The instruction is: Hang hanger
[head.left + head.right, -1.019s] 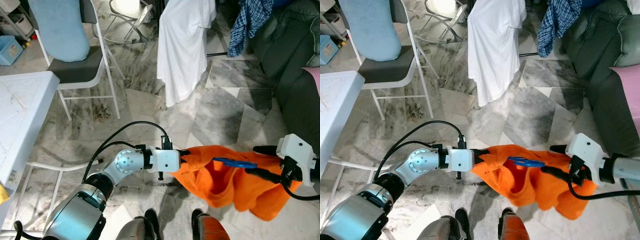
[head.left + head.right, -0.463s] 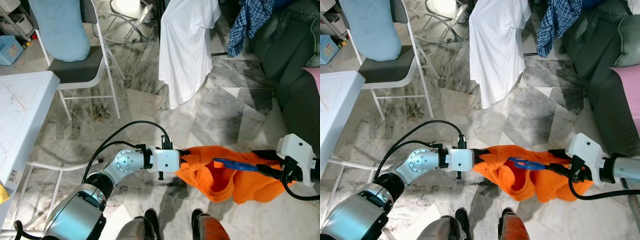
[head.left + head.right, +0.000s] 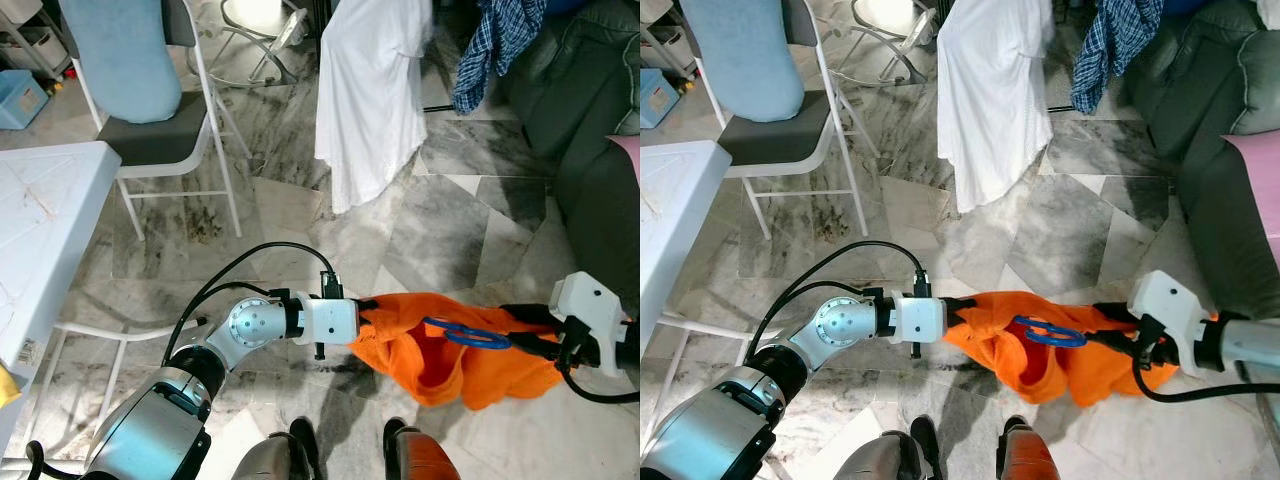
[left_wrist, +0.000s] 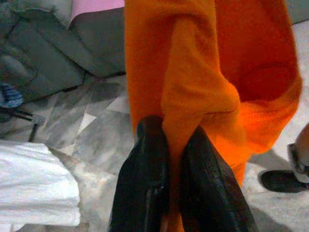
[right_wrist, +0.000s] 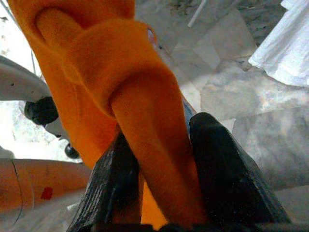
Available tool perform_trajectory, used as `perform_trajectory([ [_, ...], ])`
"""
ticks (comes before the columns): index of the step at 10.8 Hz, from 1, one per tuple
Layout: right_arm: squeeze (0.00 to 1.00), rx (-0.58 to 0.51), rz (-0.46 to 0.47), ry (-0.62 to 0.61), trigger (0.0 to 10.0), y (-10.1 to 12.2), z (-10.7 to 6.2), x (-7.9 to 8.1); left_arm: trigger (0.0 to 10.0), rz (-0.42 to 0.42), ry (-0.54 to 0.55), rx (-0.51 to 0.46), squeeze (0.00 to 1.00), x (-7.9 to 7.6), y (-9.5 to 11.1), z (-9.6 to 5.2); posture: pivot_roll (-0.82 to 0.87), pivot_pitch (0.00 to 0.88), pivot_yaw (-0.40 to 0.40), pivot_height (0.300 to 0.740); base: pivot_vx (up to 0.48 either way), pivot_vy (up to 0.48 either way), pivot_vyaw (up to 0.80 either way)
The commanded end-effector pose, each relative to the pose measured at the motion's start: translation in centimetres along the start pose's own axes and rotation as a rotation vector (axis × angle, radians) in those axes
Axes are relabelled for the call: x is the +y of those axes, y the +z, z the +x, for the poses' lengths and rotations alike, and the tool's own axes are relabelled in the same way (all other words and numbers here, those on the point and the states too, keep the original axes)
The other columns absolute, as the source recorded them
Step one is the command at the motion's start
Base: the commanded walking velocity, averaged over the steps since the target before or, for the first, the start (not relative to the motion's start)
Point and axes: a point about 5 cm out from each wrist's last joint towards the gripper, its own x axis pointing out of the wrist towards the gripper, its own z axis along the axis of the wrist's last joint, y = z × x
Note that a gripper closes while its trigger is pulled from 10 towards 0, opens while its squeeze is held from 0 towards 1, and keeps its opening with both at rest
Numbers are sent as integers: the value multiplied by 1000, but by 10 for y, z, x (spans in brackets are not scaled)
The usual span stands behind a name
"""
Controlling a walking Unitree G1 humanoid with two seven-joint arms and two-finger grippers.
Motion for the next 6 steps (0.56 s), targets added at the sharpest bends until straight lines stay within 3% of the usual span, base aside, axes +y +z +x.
perform_trajectory([
  [1,0,-21,12,17,0,-3,7,9,6353,-30,85,-1,0,7,0,-1,-289,246,153,740,0,0,0],
  [2,0,-27,17,-18,0,-4,11,9,10000,-49,98,-10,1000,8,0,-1,-292,246,153,740,0,0,0],
  [3,0,-60,113,-157,0,-7,20,3,10000,-41,116,-16,1000,8,0,-2,-291,244,150,740,0,0,0],
  [4,0,-91,213,-251,0,-14,31,7,10000,-16,190,-6,1000,12,-1,-4,-290,244,143,740,0,0,0],
  [5,0,-93,246,-270,0,-18,37,13,10000,6,241,1,1000,16,-1,-6,-293,244,142,740,0,0,0],
  [6,0,-116,308,-290,0,-20,46,23,10000,9,379,-10,1000,30,0,-11,-297,244,141,740,0,0,0],
])
